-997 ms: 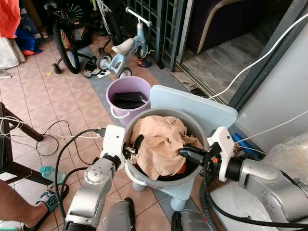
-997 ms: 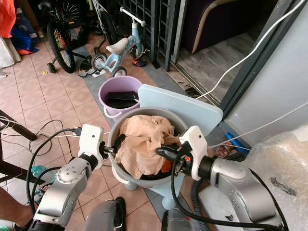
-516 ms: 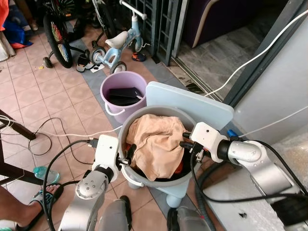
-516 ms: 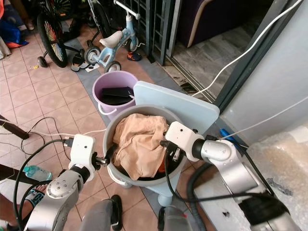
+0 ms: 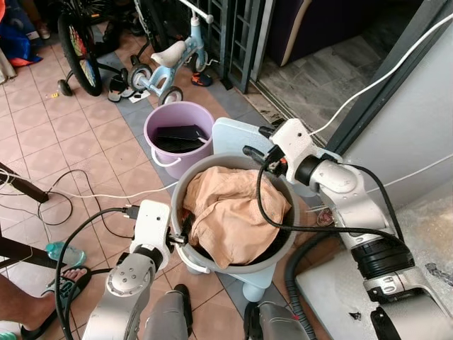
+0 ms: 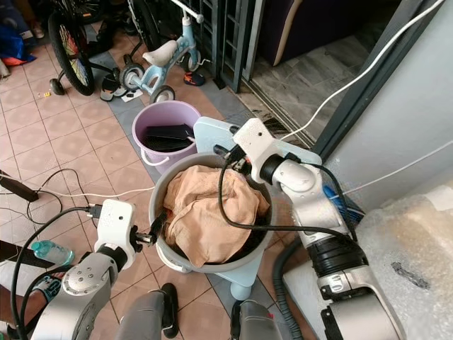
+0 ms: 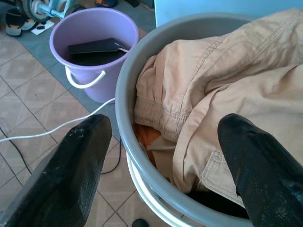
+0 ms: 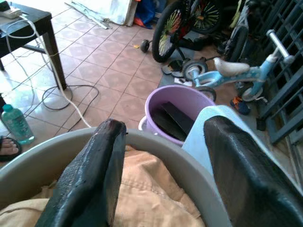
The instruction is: Clothes washing
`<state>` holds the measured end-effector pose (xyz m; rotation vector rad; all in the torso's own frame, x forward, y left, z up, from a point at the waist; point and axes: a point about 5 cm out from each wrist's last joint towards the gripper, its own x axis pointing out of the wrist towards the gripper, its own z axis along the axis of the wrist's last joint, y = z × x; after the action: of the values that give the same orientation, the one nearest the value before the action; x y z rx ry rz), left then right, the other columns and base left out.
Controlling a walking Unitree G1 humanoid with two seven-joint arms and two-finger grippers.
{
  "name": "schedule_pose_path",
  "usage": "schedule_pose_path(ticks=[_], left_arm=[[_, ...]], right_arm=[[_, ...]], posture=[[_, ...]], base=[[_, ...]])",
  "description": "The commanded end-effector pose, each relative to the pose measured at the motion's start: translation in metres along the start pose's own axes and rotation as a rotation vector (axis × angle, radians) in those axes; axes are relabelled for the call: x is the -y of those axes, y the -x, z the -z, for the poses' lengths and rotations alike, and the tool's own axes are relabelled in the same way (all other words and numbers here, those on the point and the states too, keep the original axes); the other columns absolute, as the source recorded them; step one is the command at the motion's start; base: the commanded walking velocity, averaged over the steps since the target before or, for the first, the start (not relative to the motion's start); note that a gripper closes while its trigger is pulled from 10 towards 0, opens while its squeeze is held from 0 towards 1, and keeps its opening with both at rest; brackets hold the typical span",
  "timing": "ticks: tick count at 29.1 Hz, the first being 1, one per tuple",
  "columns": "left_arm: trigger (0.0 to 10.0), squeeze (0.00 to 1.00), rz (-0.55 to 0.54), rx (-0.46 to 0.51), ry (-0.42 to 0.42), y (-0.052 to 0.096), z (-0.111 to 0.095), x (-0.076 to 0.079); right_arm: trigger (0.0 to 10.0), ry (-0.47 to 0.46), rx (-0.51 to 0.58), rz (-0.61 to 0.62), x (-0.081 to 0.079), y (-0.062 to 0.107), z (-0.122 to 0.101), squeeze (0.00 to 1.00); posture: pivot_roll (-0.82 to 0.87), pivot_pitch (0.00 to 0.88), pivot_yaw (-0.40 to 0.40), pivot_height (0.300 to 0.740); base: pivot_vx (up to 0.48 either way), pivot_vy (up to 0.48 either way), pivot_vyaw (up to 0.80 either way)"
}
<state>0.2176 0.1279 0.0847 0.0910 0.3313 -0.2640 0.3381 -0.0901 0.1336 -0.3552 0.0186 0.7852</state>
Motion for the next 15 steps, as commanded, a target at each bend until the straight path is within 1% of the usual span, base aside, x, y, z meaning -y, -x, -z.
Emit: schedule_pose_path(ticks=[1, 2, 3, 4, 7, 11, 12, 13, 14, 15], left_arm=[[10.0, 0.0, 0.044, 0.009, -0.018, 0.009, -0.006, 0.009], [10.0, 0.0, 0.053, 0.009, -0.031, 0.015, -0.007, 0.011], [10.0, 0.0, 0.053, 0.009, -0.031, 0.015, -0.007, 0.011], [10.0, 0.0, 0.046, 0.003, -0.027, 0.021, -0.005, 0.011], [10.0, 0.0, 0.023, -0.027, -0.013, 0.03, 0.001, 0.009], [10.0, 0.0, 0.019, -0.047, -0.01, 0.036, 0.004, 0.01], [10.0, 0.0, 0.021, -0.048, -0.011, 0.036, 0.004, 0.01], [10.0, 0.0, 0.025, -0.052, -0.012, 0.037, 0.002, 0.011], [10.0, 0.0, 0.025, -0.052, -0.012, 0.037, 0.002, 0.011], [10.0, 0.0, 0.026, -0.055, -0.013, 0.038, 0.001, 0.012]], right_arm=[[10.0, 0.046, -0.071, -0.028, -0.019, -0.011, 0.017, 1.0], [10.0, 0.078, -0.082, -0.041, -0.027, -0.017, 0.02, 1.0], [10.0, 0.078, -0.082, -0.041, -0.027, -0.017, 0.02, 1.0], [10.0, 0.092, -0.092, -0.045, -0.034, -0.022, 0.023, 1.0], [10.0, 0.094, -0.104, -0.038, -0.044, -0.029, 0.025, 1.0], [10.0, 0.13, -0.146, -0.015, -0.049, -0.034, 0.032, 1.0], [10.0, 0.153, -0.162, -0.01, -0.05, -0.035, 0.034, 1.0], [10.0, 0.211, -0.225, 0.012, -0.049, -0.034, 0.043, 1.0], [10.0, 0.211, -0.225, 0.012, -0.049, -0.034, 0.043, 1.0], [10.0, 0.245, -0.269, 0.027, -0.049, -0.032, 0.05, 1.0]], posture=[[0.14, 0.307, -0.022, 0.74], [0.15, 0.318, -0.024, 0.74], [0.15, 0.318, -0.024, 0.74], [0.16, 0.329, -0.027, 0.74], [0.17, 0.347, -0.032, 0.74], [0.18, 0.364, -0.04, 0.74], [0.18, 0.368, -0.04, 0.74], [0.18, 0.373, -0.039, 0.74], [0.18, 0.373, -0.039, 0.74], [0.18, 0.375, -0.039, 0.74]], base=[[0.0, 0.0, 0.0], [0.0, 0.0, 0.0], [0.0, 0.0, 0.0], [0.0, 0.0, 0.0], [0.0, 0.0, 0.0], [0.0, 0.0, 0.0], [0.0, 0.0, 0.0], [0.0, 0.0, 0.0], [0.0, 0.0, 0.0], [0.0, 0.0, 0.0]])
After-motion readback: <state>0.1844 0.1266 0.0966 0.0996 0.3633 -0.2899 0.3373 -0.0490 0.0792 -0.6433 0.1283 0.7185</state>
